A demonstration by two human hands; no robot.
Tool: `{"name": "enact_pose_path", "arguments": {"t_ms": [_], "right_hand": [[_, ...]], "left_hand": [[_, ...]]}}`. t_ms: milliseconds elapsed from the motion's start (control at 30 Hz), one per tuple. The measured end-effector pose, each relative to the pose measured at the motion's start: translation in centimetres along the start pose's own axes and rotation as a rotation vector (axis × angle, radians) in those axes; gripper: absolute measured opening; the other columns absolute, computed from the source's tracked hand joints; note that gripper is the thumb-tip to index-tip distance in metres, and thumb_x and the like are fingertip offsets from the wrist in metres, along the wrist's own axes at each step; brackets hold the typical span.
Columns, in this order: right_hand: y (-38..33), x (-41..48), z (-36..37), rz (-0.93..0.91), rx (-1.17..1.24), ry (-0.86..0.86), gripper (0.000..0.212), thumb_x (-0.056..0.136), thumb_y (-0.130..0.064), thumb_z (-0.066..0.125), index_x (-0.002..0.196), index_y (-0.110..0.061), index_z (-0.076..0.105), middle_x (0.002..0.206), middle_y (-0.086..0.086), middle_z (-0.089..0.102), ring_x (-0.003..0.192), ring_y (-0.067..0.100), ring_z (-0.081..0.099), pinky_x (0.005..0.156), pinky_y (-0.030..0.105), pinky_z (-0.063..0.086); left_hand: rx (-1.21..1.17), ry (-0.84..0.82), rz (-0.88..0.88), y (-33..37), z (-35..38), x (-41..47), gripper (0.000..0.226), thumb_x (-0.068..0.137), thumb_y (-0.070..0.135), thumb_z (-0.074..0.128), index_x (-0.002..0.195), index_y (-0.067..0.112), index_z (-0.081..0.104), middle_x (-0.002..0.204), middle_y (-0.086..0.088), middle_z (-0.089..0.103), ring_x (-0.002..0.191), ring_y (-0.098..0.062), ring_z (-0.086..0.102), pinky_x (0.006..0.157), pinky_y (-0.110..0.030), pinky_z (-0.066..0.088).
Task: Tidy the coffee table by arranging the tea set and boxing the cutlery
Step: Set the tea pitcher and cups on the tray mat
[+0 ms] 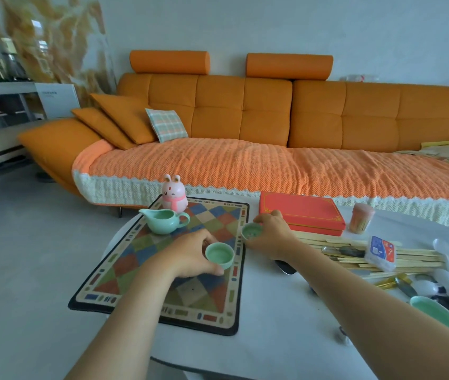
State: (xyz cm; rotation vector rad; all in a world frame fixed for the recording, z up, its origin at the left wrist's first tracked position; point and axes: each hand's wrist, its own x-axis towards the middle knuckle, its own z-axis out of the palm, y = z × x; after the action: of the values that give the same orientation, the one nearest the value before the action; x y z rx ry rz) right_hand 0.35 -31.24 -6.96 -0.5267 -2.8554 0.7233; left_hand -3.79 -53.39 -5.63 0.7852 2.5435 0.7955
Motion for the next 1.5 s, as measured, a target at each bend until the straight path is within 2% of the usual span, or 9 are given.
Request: {"name": "enact_pose_path", "arguments": {"t_ms": [233,467,567,700,800,967,1133,1300,1500], "right_hand": [[-3.8,1.4,1.6,-0.134,0.062,-0.001,0.072,0.071,-0.052,0.078,0.13,-0.02,0.052,0.122,0.001,0.049,0.102,0.015,0.051,0.083,0.026,0.042],[-5.3,2.2,4.4,-0.196,0.143,-0.049,0.068,0.078,-0.045,0.076,0.136,-0.021,0.05,0.124,-0.002,0.06,0.108,0.017,0.057,0.09,0.031,0.048],[-5.2,2.4,4.2,-0.188,0.162,-0.062,0.073,0.079,-0.04,0.075,0.141,-0.02,0.043,0.131,-0.001,0.054,0.115,0.018,0.055,0.095,0.032,0.048],[-5.4,1.1,3.0,-0.246,0.179,0.06,0.025,0.084,-0.035,0.064,0.104,-0.021,0.056,0.103,-0.005,0.055,0.089,0.017,0.057,0.07,0.025,0.042],[-5.9,-1.5,2.3,-0.351,0.175,-0.039,0.027,0.083,-0.048,0.063,0.084,-0.023,0.052,0.081,-0.006,0.056,0.068,0.014,0.055,0.058,0.028,0.043],[-6.2,-4.5,2.0,-0.408,0.028,-0.216,0.05,0.067,-0.058,0.074,0.094,-0.028,0.044,0.082,-0.006,0.057,0.067,0.012,0.055,0.057,0.029,0.046],[-5.0,-3.8,2.0,-0.404,0.04,-0.204,0.043,0.072,-0.042,0.074,0.096,-0.025,0.042,0.083,-0.005,0.057,0.066,0.012,0.056,0.054,0.028,0.045],[-2.9,-1.6,1.2,-0.332,0.035,-0.146,0.042,0.068,-0.041,0.071,0.093,-0.032,0.038,0.092,-0.014,0.05,0.074,0.004,0.051,0.057,0.024,0.041],[-1.7,3.0,1.7,-0.209,0.033,-0.077,0.044,0.074,-0.042,0.069,0.106,-0.025,0.043,0.105,-0.004,0.051,0.085,0.012,0.054,0.065,0.026,0.043]], "left_hand": [[0.07,-0.031,-0.081,-1.8,-1.2,0.1,0.055,0.064,0.047,0.086,0.107,0.036,0.053,0.108,0.017,0.061,0.097,-0.007,0.059,0.091,-0.037,0.051],[0.066,-0.103,-0.074,-2.4,-2.2,0.0,0.073,0.061,0.048,0.086,0.123,0.038,0.048,0.117,0.017,0.057,0.106,-0.009,0.058,0.094,-0.037,0.05],[-0.041,-0.029,-0.078,-2.4,-3.2,0.4,0.053,0.078,0.041,0.067,0.127,0.038,0.047,0.115,0.019,0.055,0.106,-0.007,0.055,0.095,-0.033,0.047],[-0.02,0.213,0.014,-2.5,-3.6,1.3,0.038,0.093,0.017,0.051,0.127,0.032,0.053,0.115,0.016,0.057,0.102,-0.007,0.055,0.088,-0.028,0.046],[0.086,0.31,0.096,-2.3,-3.1,2.2,0.038,0.095,0.013,0.053,0.131,0.026,0.054,0.125,0.008,0.054,0.114,-0.013,0.054,0.092,-0.028,0.043],[0.139,0.243,0.121,-1.6,-2.8,3.1,0.049,0.095,0.016,0.06,0.141,0.028,0.047,0.14,0.005,0.046,0.127,-0.018,0.048,0.099,-0.03,0.037],[0.215,0.154,0.184,-1.7,-1.6,4.8,0.045,0.083,0.037,0.069,0.125,0.042,0.055,0.123,0.01,0.056,0.117,-0.016,0.052,0.1,-0.037,0.043],[0.365,0.221,0.149,-1.8,-0.7,7.5,0.053,0.085,0.054,0.061,0.134,0.035,0.051,0.137,0.002,0.051,0.12,-0.024,0.052,0.099,-0.041,0.042],[0.411,0.341,0.142,-2.3,-1.1,10.4,0.043,0.086,0.048,0.06,0.122,0.025,0.055,0.117,-0.001,0.061,0.107,-0.025,0.057,0.087,-0.04,0.046]]}}
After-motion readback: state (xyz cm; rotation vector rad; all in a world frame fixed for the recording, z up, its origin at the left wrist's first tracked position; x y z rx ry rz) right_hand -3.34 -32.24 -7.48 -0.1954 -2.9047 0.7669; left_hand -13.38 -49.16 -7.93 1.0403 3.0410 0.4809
